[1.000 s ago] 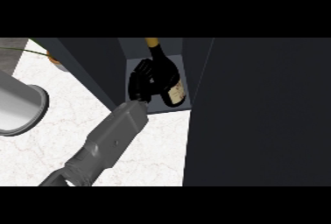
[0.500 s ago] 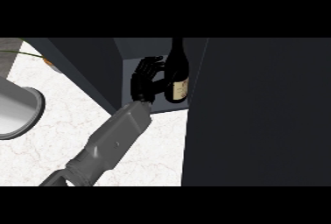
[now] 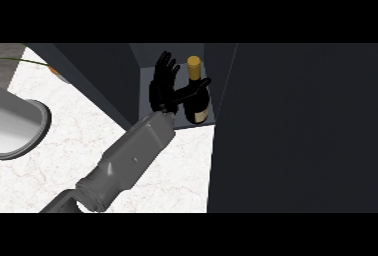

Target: Pick up the wine, place it into the cabinet and close the cabinet

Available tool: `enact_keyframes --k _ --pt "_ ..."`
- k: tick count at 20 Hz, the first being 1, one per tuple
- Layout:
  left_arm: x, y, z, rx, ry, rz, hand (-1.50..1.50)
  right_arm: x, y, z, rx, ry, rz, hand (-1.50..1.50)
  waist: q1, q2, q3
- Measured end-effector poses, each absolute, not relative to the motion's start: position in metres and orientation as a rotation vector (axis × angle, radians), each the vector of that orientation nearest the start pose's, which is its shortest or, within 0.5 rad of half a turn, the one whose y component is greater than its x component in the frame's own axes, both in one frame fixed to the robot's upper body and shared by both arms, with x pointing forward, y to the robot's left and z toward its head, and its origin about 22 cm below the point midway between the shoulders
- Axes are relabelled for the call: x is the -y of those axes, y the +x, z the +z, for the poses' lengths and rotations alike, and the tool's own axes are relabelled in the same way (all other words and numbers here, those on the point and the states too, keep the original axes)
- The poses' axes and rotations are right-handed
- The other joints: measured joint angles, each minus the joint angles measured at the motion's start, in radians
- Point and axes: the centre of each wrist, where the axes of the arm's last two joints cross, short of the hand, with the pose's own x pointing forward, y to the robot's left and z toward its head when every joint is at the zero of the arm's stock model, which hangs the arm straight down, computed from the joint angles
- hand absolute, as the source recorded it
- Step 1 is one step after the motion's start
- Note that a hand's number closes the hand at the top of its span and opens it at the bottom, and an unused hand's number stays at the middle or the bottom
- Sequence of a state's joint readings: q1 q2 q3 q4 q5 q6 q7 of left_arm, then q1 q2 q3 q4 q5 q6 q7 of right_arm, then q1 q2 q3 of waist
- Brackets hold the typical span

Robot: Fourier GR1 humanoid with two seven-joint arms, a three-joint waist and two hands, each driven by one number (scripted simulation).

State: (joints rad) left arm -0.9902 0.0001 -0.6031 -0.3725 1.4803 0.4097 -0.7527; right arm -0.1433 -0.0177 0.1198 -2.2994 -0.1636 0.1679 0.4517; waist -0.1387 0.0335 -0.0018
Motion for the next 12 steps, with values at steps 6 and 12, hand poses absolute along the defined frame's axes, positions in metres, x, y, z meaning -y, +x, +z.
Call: enact_keyframes --k 6,12 --pt "-0.0693 0.3956 0.0032 1.598 -0.089 0.473 -1.50 0.1976 0.1924 0.1830 1.952 0.372 0.322 -1.50 0.002 0.000 0.001" --pt "-0.0606 0.3971 0.0114 1.658 -0.068 0.368 -1.50 0.1971 0.1913 0.1841 1.953 0.379 0.328 -1.50 0.009 -0.002 0.001"
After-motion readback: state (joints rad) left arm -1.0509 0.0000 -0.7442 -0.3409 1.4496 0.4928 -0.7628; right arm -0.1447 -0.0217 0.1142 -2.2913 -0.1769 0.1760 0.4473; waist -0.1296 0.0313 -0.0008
